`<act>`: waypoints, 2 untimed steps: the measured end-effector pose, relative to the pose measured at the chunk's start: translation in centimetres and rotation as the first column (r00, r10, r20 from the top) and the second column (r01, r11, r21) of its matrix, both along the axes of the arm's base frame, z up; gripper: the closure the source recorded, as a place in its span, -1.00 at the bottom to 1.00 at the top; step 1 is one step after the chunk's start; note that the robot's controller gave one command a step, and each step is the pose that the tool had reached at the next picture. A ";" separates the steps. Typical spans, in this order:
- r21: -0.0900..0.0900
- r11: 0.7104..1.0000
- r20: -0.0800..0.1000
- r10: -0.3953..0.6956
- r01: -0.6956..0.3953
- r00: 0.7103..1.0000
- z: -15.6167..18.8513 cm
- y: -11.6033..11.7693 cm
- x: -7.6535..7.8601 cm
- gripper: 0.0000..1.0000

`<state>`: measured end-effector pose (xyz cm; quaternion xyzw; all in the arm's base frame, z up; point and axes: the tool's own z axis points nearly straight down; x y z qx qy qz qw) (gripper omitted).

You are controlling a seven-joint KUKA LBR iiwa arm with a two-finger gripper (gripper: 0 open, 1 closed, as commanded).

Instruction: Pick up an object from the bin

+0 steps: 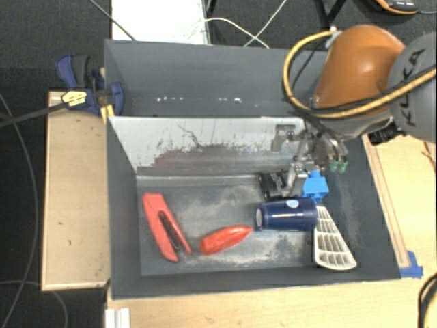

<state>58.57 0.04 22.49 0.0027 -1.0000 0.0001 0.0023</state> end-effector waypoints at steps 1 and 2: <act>0.000 1.000 0.009 0.000 0.000 1.000 0.5 0.0 0.1 -1.00; 0.000 0.998 0.003 -0.067 0.067 0.998 -15.7 -6.9 -4.2 -1.00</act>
Offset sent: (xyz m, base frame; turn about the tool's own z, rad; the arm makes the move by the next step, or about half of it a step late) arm -0.0411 -0.0672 -0.1549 0.0614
